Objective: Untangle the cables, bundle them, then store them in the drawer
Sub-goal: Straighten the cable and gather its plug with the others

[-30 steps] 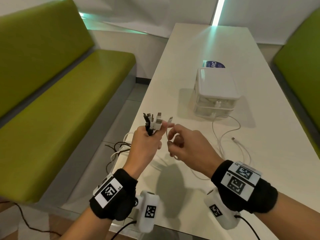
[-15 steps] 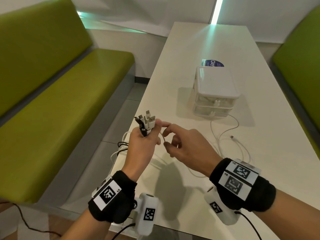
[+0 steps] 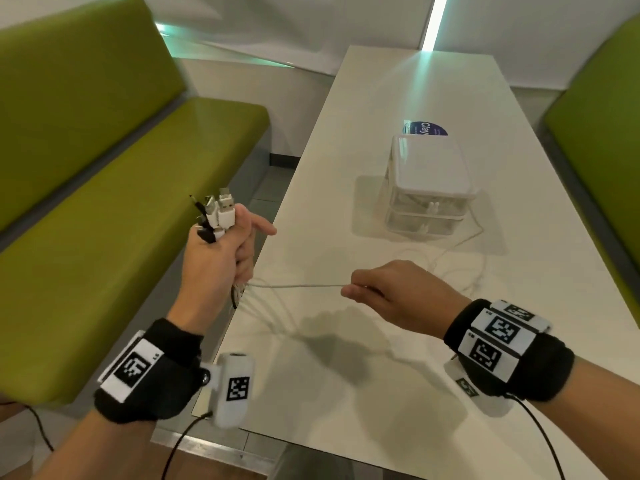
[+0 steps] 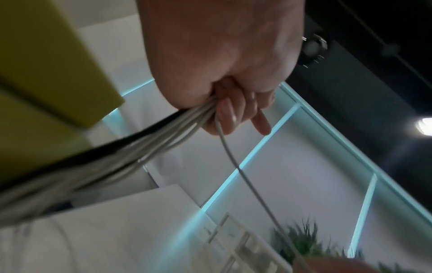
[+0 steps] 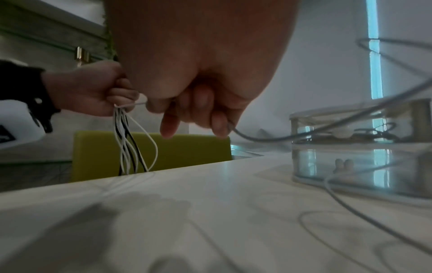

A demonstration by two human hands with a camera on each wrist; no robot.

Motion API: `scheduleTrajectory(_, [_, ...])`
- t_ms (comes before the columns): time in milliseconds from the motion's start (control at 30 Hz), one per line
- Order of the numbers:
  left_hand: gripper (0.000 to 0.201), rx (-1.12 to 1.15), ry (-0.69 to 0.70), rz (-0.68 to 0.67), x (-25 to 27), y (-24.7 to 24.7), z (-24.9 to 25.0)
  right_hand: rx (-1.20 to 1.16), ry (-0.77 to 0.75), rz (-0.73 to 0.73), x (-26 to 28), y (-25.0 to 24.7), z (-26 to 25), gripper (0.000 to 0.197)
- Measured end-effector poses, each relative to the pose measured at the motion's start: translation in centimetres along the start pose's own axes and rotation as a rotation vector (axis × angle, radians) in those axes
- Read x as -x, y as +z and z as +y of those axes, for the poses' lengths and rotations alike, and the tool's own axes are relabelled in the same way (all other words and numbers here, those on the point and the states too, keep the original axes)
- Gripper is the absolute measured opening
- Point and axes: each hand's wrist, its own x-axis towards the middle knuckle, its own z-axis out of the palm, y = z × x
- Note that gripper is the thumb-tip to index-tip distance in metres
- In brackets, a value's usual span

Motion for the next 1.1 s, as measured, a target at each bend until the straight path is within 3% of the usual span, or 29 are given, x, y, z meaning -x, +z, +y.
scheduleTrajectory(67, [0.037,-0.107,0.034,-0.016,0.0,-0.1,0.3,0.036,-0.029,-0.002,-0.9,-0.1,0.2,0.036])
scheduleTrajectory(200, [0.039,-0.189,0.081,-0.001,0.0,0.6,1.5,0.069,-0.133,0.244,-3.4,-0.2,-0.9,0.024])
scheduleTrajectory(300, [0.039,-0.173,0.093,0.055,-0.6,-0.5,2.3,0.111,-0.100,0.352,-5.7,-0.5,-2.2,0.022])
scheduleTrajectory(433, [0.041,-0.131,0.074,0.112,-1.4,-3.0,2.0,0.002,0.004,0.173,-9.2,0.4,-4.0,0.038])
scheduleTrajectory(500, [0.042,-0.158,0.069,0.142,-1.5,-4.4,1.8,0.007,-0.022,0.090,-10.6,1.0,-5.4,0.057])
scheduleTrajectory(667, [0.045,-0.303,0.159,0.291,-3.0,-8.3,2.7,-0.136,-0.168,0.074,-14.3,1.4,-9.0,0.091])
scheduleTrajectory(833, [0.032,-0.271,0.290,0.456,-6.1,-12.8,4.2,-0.056,-0.191,-0.063,-19.1,1.2,-11.3,0.084])
scheduleTrajectory(967, [0.029,-0.259,0.282,0.373,-7.8,-13.5,5.1,-0.004,-0.155,-0.054,-21.2,0.6,-12.5,0.073])
scheduleTrajectory(1100, [0.041,-0.226,0.170,0.282,-8.3,-14.1,5.3,-0.147,-0.182,-0.086,-21.8,-2.2,-15.0,0.071])
